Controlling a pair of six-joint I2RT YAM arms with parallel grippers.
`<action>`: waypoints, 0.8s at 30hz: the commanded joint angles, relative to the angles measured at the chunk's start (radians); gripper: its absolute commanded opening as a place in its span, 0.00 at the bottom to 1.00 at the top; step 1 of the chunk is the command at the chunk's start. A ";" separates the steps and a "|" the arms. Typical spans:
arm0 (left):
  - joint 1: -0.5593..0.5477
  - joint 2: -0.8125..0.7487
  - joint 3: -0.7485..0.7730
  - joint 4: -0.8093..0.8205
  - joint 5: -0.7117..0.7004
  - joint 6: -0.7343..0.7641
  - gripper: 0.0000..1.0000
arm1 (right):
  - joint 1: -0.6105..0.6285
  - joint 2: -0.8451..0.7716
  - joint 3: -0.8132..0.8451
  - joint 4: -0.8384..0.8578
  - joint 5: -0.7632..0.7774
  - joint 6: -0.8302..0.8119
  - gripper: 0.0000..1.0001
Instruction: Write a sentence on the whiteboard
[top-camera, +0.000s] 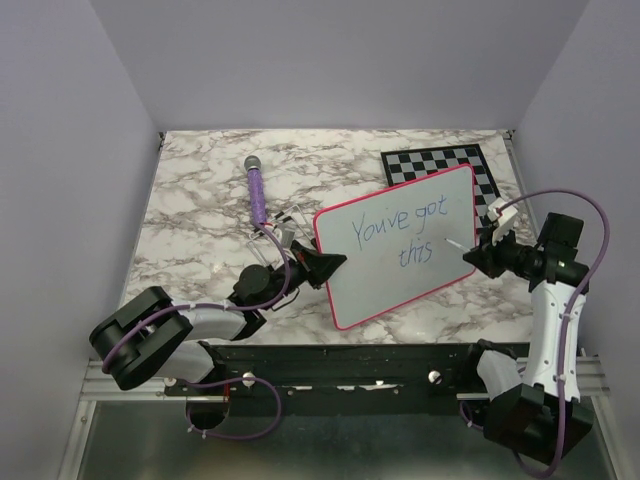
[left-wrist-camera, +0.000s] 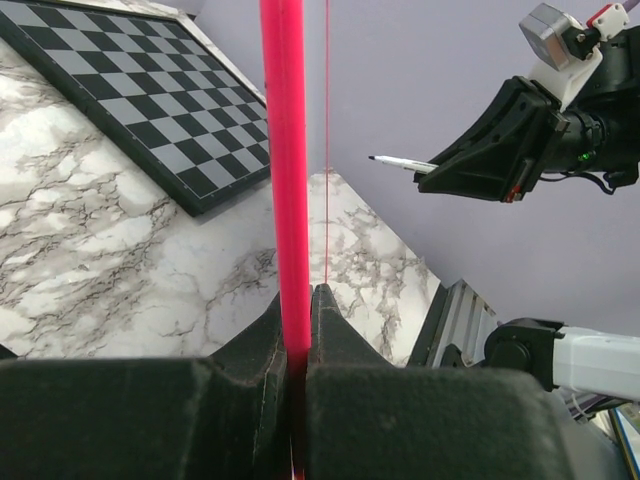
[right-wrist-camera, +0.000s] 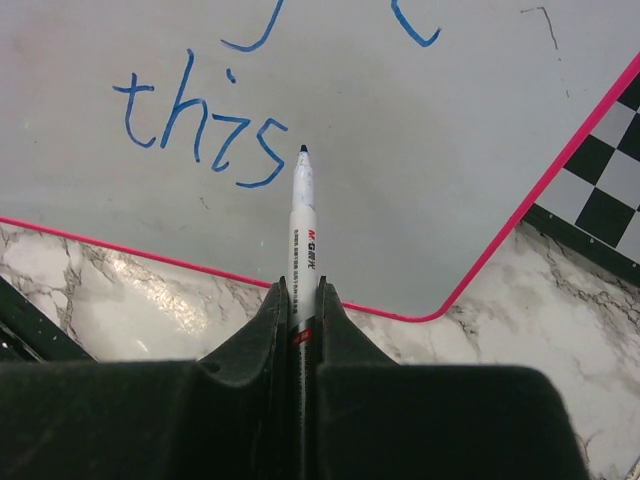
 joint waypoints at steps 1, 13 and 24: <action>0.001 0.002 -0.026 -0.056 0.043 0.057 0.00 | -0.009 -0.033 -0.032 0.012 -0.043 -0.022 0.00; -0.001 0.011 -0.043 -0.016 0.025 0.042 0.00 | -0.010 -0.069 -0.042 0.058 -0.026 0.009 0.00; -0.001 0.010 -0.052 -0.001 0.010 0.029 0.00 | -0.009 -0.070 -0.049 0.062 0.003 0.020 0.01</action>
